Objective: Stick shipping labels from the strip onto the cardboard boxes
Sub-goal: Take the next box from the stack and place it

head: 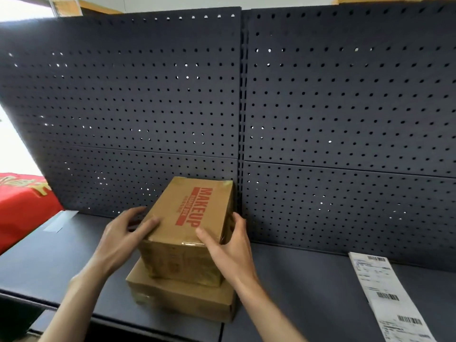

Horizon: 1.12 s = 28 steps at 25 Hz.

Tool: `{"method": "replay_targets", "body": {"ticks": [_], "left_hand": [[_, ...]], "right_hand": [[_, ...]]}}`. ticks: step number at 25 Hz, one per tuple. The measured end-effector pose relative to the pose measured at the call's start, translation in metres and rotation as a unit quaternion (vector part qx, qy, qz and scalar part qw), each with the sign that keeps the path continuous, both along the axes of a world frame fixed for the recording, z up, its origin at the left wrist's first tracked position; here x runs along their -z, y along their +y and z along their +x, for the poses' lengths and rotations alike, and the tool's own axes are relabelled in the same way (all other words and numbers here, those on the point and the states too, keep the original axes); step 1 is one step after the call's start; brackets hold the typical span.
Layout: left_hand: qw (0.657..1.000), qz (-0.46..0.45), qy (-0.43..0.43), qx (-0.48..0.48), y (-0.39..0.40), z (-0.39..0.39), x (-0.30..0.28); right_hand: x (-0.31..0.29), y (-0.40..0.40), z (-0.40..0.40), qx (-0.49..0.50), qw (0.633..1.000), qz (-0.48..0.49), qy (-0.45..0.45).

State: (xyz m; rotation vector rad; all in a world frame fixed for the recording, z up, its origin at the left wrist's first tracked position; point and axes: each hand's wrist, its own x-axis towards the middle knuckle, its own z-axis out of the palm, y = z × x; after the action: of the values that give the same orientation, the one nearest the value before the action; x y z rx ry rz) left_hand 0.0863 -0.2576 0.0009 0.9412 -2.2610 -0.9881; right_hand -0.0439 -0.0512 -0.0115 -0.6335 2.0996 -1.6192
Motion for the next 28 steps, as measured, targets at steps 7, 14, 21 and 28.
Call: {"method": "replay_targets", "body": {"ticks": [7, 14, 21, 28], "left_hand": [[0.967, 0.224, 0.12, 0.007, 0.039, -0.014, 0.009], [0.967, 0.182, 0.178, 0.022, 0.134, -0.043, -0.007], [0.958, 0.194, 0.182, 0.102, 0.293, -0.139, 0.017], [0.955, 0.208, 0.165, 0.132, 0.44, -0.217, 0.049]], "right_hand": [[0.003, -0.017, 0.009, 0.055, 0.988, -0.075, -0.123], [-0.016, 0.081, -0.034, 0.059, 0.989, -0.117, -0.075], [-0.007, 0.261, -0.112, 0.122, 0.986, -0.097, -0.053], [0.02, 0.411, -0.178, 0.147, 0.983, -0.085, -0.069]]}}
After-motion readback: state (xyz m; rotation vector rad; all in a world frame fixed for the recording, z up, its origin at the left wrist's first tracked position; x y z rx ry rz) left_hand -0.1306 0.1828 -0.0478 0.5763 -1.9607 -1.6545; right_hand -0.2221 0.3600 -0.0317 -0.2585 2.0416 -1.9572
